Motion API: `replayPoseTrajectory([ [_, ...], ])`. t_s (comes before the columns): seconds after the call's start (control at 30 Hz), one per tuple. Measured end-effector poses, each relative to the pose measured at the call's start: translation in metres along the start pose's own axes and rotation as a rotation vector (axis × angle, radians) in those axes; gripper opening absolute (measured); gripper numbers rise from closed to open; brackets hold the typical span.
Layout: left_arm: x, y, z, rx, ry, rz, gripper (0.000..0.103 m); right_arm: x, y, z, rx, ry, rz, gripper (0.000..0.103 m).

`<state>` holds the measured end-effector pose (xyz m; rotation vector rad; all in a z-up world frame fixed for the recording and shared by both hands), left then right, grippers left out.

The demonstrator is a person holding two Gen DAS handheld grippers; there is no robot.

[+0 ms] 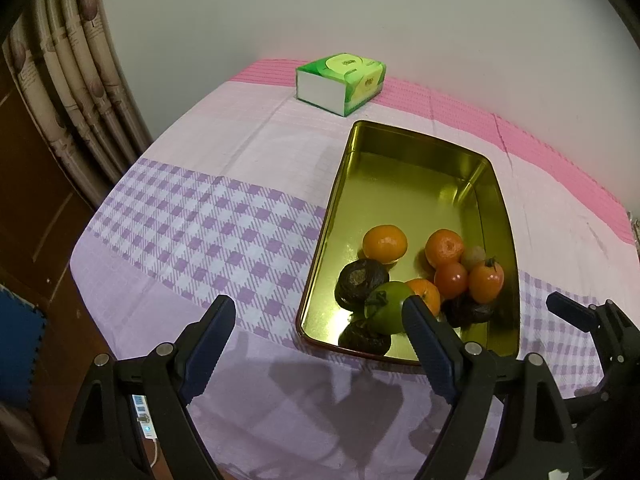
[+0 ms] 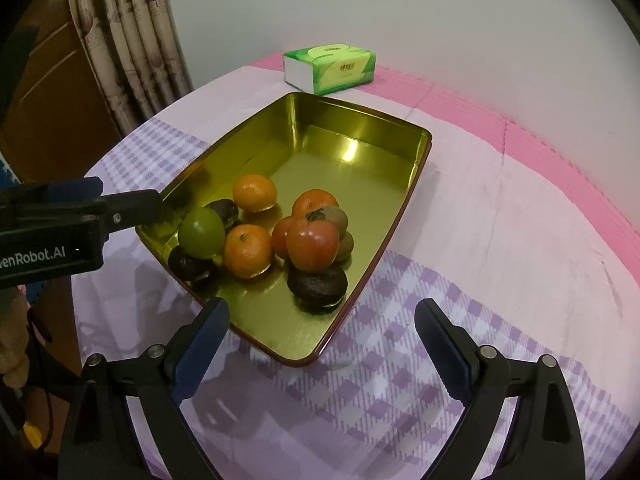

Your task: Organize fruits

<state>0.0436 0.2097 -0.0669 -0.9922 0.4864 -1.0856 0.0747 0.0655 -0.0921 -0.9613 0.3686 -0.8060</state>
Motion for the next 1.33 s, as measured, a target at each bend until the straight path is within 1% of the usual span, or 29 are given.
replayPoseTrajectory([
  [0.6, 0.0, 0.0008, -0.0017, -0.001, 0.0, 0.003, 0.083, -0.0008, 0.0075, -0.004, -0.033, 0.015, 0.027, 0.094],
  [1.33, 0.0028, 0.0019, -0.0029, -0.003, 0.005, -0.006, 0.083, -0.0032, 0.0033, -0.0029, -0.026, 0.016, 0.048, 0.094],
])
Point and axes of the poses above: each gripper's, at about its wrist camera, not at the fingertips, and y roughly the way its jaws point, x to its right, z to its top, the point moved 8 cm from there along y, roughly the way its jaws point, and after that the axes turned 9 degrees about -y, right-handed, at the moved point
